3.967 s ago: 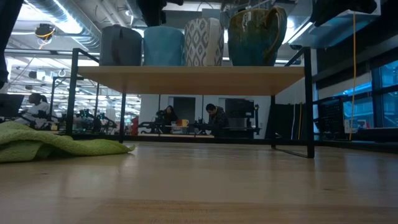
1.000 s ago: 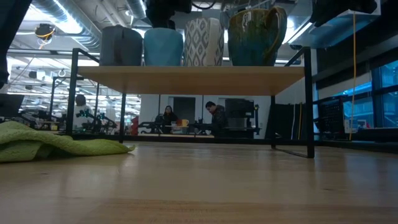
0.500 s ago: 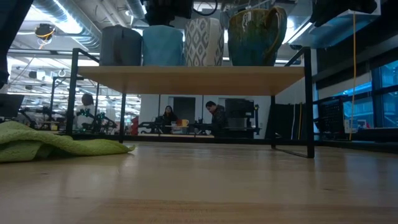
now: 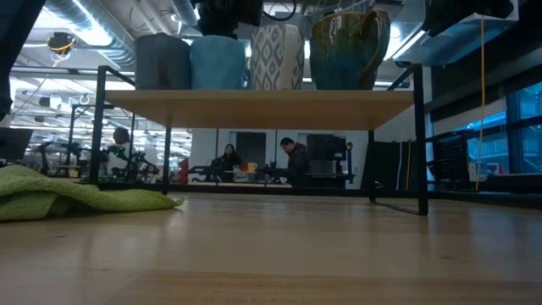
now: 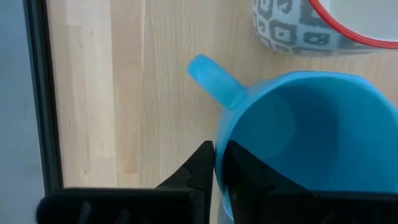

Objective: Stack small to large cups/mugs on shelf
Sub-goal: Remove the blue mug from the shelf

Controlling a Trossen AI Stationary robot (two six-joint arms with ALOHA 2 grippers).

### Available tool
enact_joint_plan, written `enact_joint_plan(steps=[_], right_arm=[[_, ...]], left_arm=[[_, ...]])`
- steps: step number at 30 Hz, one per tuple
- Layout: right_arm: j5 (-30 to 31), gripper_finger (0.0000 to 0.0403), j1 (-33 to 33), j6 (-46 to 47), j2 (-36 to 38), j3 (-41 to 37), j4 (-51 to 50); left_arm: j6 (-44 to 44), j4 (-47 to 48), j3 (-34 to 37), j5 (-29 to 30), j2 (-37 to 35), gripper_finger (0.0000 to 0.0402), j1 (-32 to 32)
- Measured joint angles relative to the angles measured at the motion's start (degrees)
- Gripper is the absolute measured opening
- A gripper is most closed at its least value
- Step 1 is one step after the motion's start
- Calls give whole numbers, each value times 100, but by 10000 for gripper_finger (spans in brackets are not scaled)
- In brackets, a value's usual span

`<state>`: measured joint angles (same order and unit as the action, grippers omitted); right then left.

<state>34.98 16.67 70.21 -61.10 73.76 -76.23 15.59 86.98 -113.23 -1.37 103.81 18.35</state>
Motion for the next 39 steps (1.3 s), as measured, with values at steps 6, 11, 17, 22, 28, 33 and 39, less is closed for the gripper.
enact_joint_plan(steps=[6,11,17,22,28,33,39], right_arm=[[0,78,2,-2,0,0,-20],[-2,78,1,2,0,0,-123],[-2,78,1,6,0,0,-159],[-2,78,2,9,0,0,-179],[-2,78,2,13,-2,0,-214],[-2,78,1,16,-2,0,-270],[-2,78,2,20,-2,0,-289]], left_arm=[[2,-42,-6,-72,-9,22,-12],[-2,-48,-6,-52,-11,24,-15],[-86,-66,-6,-72,-11,14,-15],[-157,-85,-6,-70,-11,13,-15],[-168,-92,-6,-96,-11,12,-15],[-197,-100,-6,-162,-10,12,-15],[-280,-119,-135,-244,2,11,-18]])
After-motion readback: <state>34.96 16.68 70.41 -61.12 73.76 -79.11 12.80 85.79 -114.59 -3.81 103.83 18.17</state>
